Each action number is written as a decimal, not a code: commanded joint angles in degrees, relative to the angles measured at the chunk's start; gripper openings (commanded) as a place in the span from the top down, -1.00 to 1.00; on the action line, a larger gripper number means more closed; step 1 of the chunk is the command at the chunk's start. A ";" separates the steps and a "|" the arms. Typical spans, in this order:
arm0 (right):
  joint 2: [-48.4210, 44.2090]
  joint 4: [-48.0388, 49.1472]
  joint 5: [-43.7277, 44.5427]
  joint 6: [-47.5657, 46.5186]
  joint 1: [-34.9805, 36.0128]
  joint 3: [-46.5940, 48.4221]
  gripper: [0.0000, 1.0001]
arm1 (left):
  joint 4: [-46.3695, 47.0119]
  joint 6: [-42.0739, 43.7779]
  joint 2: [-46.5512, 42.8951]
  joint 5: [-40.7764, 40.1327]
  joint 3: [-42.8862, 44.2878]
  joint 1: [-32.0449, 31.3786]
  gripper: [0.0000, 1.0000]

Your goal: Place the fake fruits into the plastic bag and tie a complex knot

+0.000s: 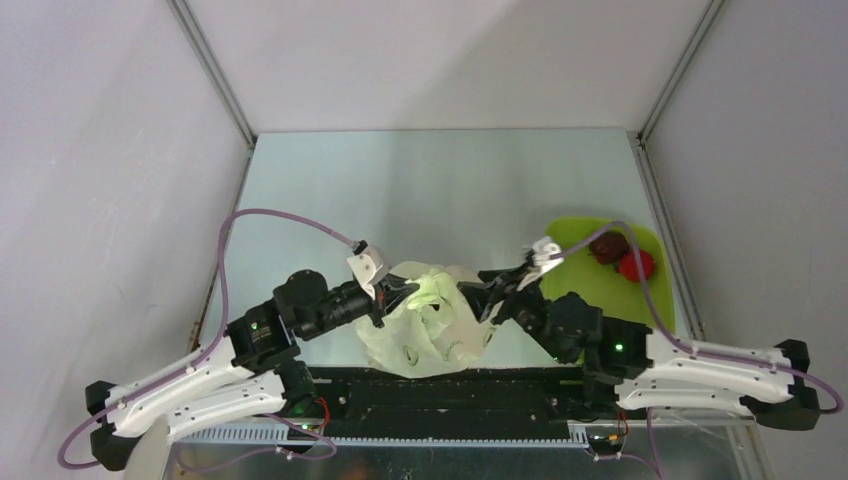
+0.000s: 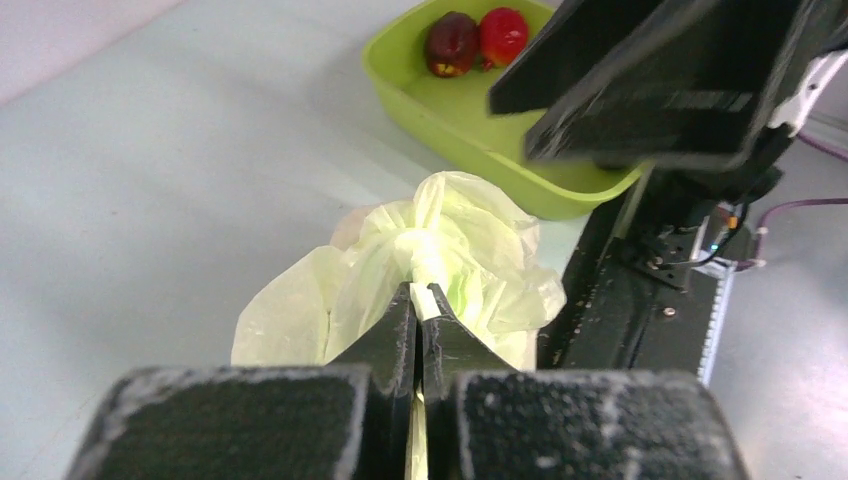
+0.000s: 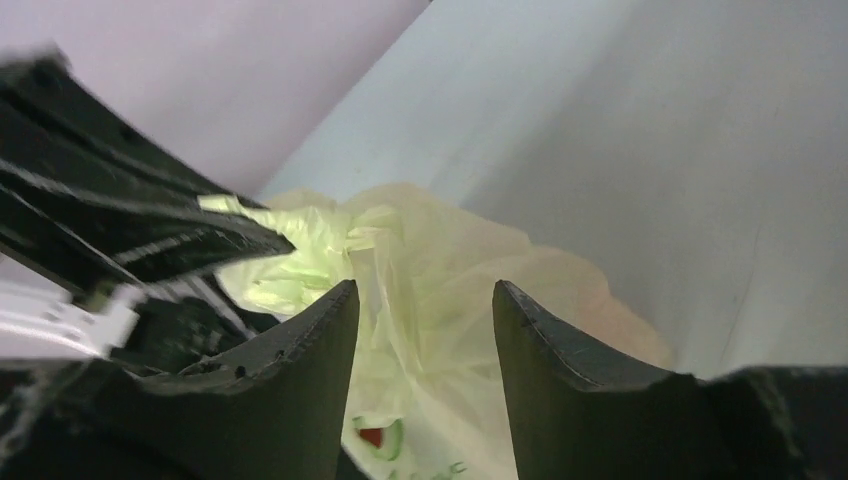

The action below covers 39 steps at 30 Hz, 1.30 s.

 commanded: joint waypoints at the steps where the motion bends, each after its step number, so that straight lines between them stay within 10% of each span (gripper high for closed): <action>1: -6.97 -13.02 9.37 28.43 1.48 2.68 -0.14 | 4.36 4.03 -2.06 -8.08 -2.12 -2.51 1.00; 15: 5.24 11.25 5.81 58.17 11.54 2.96 -0.28 | 6.28 8.38 -3.77 -22.97 -5.20 -13.80 1.00; 39: 17.75 5.16 2.23 69.88 4.40 9.47 -0.34 | 5.95 9.74 -5.31 -25.23 -6.16 -19.58 1.00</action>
